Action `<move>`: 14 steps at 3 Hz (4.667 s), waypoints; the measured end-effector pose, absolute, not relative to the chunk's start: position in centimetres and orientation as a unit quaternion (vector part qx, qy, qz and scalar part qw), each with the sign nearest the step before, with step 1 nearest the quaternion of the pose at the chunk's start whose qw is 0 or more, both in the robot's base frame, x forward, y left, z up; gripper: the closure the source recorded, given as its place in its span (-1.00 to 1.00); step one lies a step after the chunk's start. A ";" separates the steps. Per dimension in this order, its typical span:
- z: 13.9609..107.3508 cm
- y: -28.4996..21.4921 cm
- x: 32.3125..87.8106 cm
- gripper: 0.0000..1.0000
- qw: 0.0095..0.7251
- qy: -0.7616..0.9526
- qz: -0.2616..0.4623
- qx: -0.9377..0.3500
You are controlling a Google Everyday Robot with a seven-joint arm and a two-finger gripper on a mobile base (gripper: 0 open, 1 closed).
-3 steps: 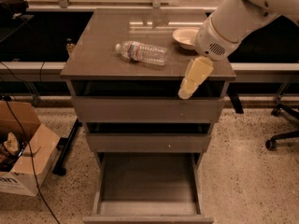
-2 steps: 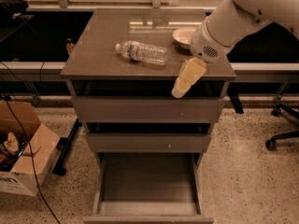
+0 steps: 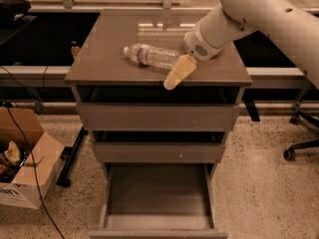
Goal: Place water bottle into bottom drawer
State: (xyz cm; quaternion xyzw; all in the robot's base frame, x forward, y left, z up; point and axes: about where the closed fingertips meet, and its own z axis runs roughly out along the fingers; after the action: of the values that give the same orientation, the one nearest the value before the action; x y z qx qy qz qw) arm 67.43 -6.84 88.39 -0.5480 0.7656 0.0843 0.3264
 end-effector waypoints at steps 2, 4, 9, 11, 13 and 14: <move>86.4 -5.2 73.5 -1.00 0.361 0.753 0.135 -0.534; 84.7 -3.4 77.2 -0.39 0.372 0.743 0.183 -0.525; 88.2 -5.4 57.7 1.00 0.365 0.713 0.132 -0.584; 78.9 -4.0 53.3 1.00 0.329 0.746 0.195 -0.545; 66.6 -3.3 58.0 1.00 0.334 0.760 0.284 -0.479; 63.7 -3.1 57.9 1.00 0.323 0.764 0.305 -0.468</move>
Offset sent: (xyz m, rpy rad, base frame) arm 0.0975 0.0215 -0.0293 0.2097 -0.0015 0.0303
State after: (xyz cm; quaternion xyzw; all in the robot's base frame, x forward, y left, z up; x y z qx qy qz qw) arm 57.94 -3.10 63.66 -0.4682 0.7640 0.3046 0.3230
